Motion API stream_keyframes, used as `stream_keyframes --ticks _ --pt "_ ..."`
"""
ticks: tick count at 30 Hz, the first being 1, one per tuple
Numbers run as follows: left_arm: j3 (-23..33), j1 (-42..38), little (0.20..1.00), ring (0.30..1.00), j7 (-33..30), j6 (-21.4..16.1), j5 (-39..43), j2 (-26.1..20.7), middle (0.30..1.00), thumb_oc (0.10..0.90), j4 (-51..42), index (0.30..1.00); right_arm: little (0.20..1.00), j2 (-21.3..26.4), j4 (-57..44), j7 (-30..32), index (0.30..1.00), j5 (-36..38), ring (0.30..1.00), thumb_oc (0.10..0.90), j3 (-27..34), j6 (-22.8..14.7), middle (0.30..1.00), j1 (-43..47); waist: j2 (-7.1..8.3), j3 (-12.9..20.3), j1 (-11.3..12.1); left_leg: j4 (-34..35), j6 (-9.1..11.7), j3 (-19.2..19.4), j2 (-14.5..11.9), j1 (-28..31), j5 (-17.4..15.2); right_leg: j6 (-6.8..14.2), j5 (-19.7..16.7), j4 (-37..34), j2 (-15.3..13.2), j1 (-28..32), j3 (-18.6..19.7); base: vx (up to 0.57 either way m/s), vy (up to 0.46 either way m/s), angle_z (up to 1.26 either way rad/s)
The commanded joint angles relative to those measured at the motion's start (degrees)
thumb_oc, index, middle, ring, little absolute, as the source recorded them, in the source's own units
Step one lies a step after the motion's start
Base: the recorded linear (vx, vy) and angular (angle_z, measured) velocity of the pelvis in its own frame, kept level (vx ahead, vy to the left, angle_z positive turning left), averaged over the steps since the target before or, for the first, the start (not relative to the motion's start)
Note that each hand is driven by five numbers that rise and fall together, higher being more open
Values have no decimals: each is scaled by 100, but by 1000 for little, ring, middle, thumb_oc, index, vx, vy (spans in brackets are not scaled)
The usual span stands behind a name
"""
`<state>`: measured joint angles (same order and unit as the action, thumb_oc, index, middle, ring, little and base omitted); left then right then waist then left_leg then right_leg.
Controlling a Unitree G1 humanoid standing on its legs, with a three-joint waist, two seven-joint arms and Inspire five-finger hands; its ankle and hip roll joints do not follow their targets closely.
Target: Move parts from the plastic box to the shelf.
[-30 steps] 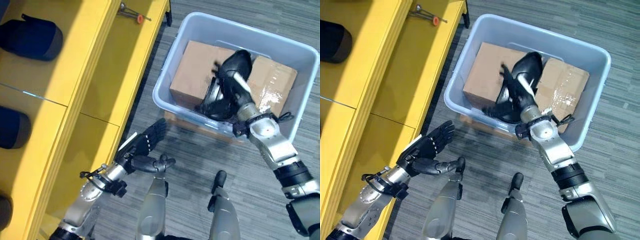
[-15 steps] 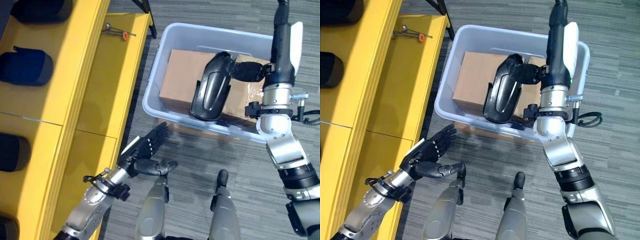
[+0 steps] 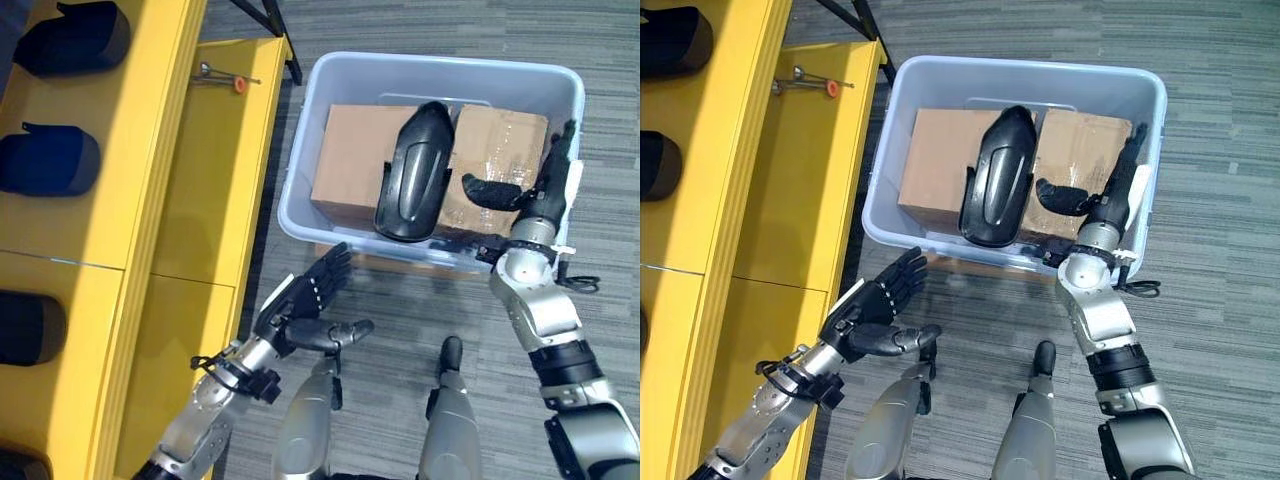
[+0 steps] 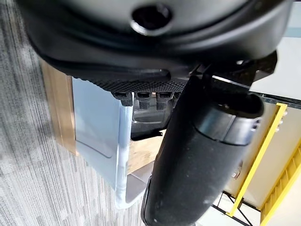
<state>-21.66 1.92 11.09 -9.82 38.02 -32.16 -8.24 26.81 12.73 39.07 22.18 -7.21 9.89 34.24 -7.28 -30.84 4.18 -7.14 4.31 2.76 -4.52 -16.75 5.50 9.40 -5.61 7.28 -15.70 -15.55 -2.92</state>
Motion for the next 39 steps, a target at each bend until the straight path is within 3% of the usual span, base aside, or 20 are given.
stream_keyframes --ticks 1,24,33,39 --pt "-5 -109 1000 1000 -91 -676 131 258 1000 900 -720 1000 1000 283 -420 -197 1000 196 1000 900 77 -509 1000 1023 -212 105 126 117 -400 -56 402 168 -227 -447 669 801 366 -58 -308 -7 43 1" --pt "-201 -420 1000 1000 -338 -642 -11 255 1000 900 -593 1000 1000 21 1127 -202 1000 975 1000 900 -100 -712 1000 1735 -190 105 610 -11 -512 -110 608 -687 -83 -379 385 860 186 -680 -631 -4 37 10" --pt "-228 -518 1000 1000 -405 -673 -51 296 1000 900 -546 1000 1000 -241 1385 29 1000 1520 1000 900 -106 -820 1000 1419 -170 105 654 -71 -544 -90 614 -939 -76 -365 286 828 163 -870 -700 11 10 5" --pt "-346 -671 1000 1000 -525 -649 -51 339 1000 900 -432 1000 1000 -330 1828 257 1000 1567 1000 900 -106 -594 1000 1442 -175 105 674 -146 -547 -87 620 -1133 -97 -353 287 876 172 -1043 -717 8 1 2"
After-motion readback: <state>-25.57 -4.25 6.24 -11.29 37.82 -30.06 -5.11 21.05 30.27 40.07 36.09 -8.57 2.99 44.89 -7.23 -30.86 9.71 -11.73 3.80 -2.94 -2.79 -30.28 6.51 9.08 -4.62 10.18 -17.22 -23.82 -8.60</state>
